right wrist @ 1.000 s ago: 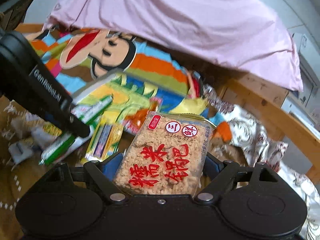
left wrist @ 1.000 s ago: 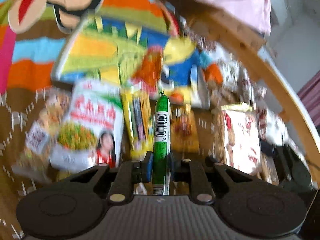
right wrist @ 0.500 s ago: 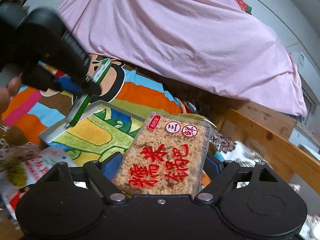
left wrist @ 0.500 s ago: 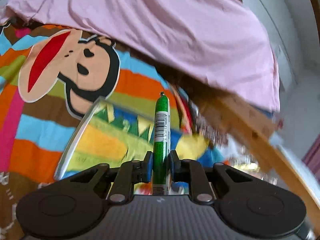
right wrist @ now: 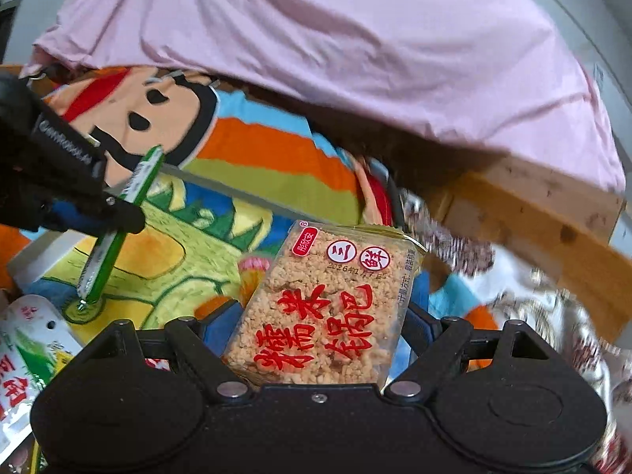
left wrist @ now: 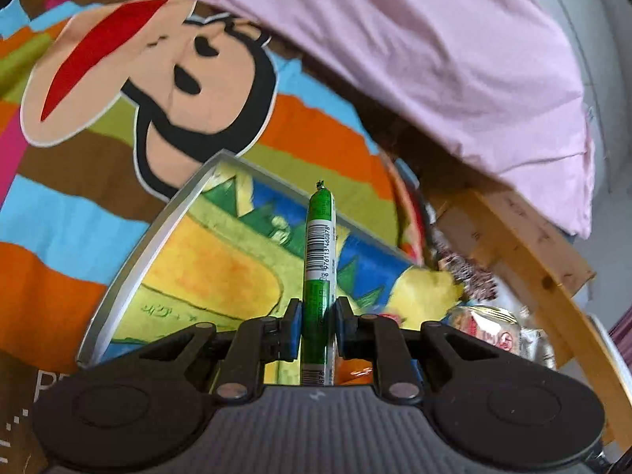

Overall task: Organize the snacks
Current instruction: 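Lift the sausage with left tool while right tool lifts the rice-cake pack toward the tray, then lower both held items into the dinosaur tray and open both tools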

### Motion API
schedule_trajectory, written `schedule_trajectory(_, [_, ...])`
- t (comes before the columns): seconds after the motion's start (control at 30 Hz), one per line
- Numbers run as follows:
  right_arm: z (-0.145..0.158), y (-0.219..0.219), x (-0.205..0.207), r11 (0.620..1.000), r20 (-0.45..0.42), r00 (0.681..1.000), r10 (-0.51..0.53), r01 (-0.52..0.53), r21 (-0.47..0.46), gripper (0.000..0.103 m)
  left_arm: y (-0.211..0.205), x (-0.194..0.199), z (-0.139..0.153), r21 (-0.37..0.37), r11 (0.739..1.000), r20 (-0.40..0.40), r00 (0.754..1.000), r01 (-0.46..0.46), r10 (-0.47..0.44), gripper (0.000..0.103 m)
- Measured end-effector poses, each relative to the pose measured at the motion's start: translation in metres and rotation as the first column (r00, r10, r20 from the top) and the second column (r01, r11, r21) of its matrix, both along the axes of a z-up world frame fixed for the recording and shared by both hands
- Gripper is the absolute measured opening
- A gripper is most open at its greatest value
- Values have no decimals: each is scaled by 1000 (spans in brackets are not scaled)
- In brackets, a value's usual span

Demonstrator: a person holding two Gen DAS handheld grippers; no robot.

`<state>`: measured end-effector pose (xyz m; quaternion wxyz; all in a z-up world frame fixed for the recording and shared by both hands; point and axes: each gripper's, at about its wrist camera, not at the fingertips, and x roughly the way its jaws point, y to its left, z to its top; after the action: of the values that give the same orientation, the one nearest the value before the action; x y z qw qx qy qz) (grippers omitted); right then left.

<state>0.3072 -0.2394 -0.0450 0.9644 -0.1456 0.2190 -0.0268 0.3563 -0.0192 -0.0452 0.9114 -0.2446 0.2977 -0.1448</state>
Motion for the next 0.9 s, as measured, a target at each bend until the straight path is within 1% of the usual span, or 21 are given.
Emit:
schedule_trajectory(0.13, [-9, -6, 8, 999, -49, 998, -26, 28, 30, 86, -2, 12, -10, -3, 1000, -45, 999, 0, 0, 18])
schedule_trajectory(0.23, [-15, -9, 13, 998, -84, 996, -35, 40, 54, 86, -5, 17, -14, 19, 1000, -66, 998, 6, -5, 18])
schedule_trajectory(0.3, [-19, -10, 13, 997, -104, 994, -30, 38, 70, 86, -9, 21, -18, 43, 999, -100, 995, 21, -17, 18])
schedule_trajectory(0.4, [-24, -8, 14, 998, -121, 992, -20, 28, 61, 86, -12, 23, -25, 61, 998, -127, 992, 35, -27, 18])
schedule_trajectory(0.6, [-26, -8, 18, 999, -113, 993, -15, 20, 45, 84, -19, 27, -34, 89, 995, -158, 987, 51, -37, 18])
schedule_trajectory(0.73, [-23, -8, 19, 998, -113, 994, -1, 7, 54, 84, -25, 28, -39, 114, 992, -182, 983, 58, -36, 19])
schedule_trajectory(0.8, [-23, -6, 17, 999, -108, 994, 3, 1, 34, 85, -27, 27, -38, 128, 990, -184, 982, 62, -38, 20])
schedule_trajectory(0.83, [-22, -5, 15, 1000, -103, 995, 3, -1, 19, 85, -27, 25, -37, 123, 990, -183, 982, 63, -40, 22])
schedule_trajectory(0.87, [-21, -5, 13, 1000, -96, 995, 0, 0, 7, 86, -27, 24, -35, 119, 991, -183, 982, 62, -40, 30])
schedule_trajectory(0.9, [-18, -5, 11, 1000, -88, 996, -3, 4, 5, 87, -27, 22, -32, 115, 992, -178, 983, 61, -40, 33])
